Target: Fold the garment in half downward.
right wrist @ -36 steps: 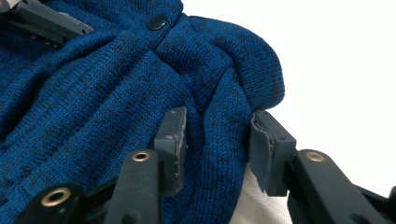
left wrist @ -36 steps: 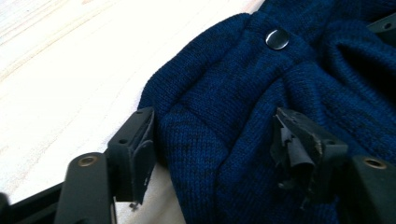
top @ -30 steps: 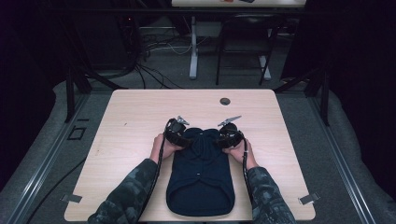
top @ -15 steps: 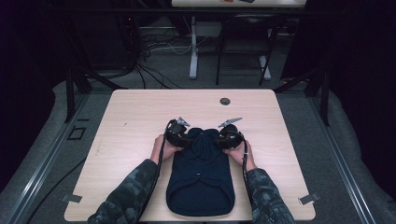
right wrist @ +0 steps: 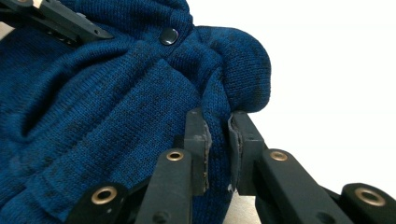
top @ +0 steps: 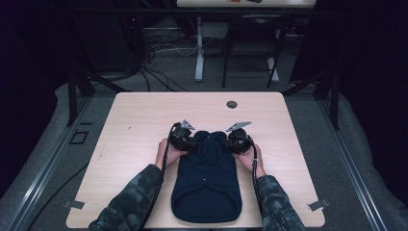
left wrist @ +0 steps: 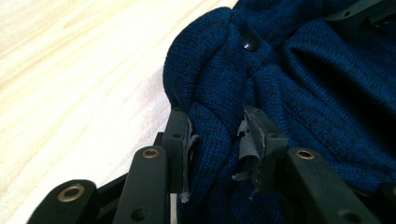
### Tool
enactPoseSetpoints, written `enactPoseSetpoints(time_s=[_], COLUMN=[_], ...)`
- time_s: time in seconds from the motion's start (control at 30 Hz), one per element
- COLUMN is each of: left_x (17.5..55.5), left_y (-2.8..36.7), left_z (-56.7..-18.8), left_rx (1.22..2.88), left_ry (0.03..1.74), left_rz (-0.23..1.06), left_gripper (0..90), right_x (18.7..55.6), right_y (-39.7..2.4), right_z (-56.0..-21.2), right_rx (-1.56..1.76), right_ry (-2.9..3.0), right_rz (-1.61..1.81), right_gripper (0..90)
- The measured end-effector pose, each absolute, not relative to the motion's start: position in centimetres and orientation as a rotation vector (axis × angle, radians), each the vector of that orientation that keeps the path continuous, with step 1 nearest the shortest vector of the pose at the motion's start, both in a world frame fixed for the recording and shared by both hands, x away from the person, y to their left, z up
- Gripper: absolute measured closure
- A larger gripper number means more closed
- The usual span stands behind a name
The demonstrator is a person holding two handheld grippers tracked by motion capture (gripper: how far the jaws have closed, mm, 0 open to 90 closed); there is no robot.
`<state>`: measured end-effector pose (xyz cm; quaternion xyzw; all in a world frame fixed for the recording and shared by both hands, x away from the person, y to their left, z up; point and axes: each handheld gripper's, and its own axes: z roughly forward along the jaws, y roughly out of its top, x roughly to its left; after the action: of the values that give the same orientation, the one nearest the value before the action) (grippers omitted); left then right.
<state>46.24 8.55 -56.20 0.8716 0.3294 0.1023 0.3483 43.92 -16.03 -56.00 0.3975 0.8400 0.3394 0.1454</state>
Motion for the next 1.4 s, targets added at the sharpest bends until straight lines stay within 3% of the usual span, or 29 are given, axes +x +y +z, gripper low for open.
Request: enactPoseSetpoints(time_s=[0.57,1.4], left_x=[44.8,42.9], left_y=[9.3,9.5], left_z=[-52.3,-49.3], left_rx=[2.199,2.217], left_ry=[0.770,0.654], left_rz=[0.300,0.319], left_gripper=[64.3,65.0], right_x=[40.7,38.4], right_y=[-16.2,-16.3], right_z=[-51.6,-49.4], right_rx=[0.934,0.792], right_ry=[2.305,2.166], right_rz=[1.016,1.037], right_gripper=[79.8,80.7])
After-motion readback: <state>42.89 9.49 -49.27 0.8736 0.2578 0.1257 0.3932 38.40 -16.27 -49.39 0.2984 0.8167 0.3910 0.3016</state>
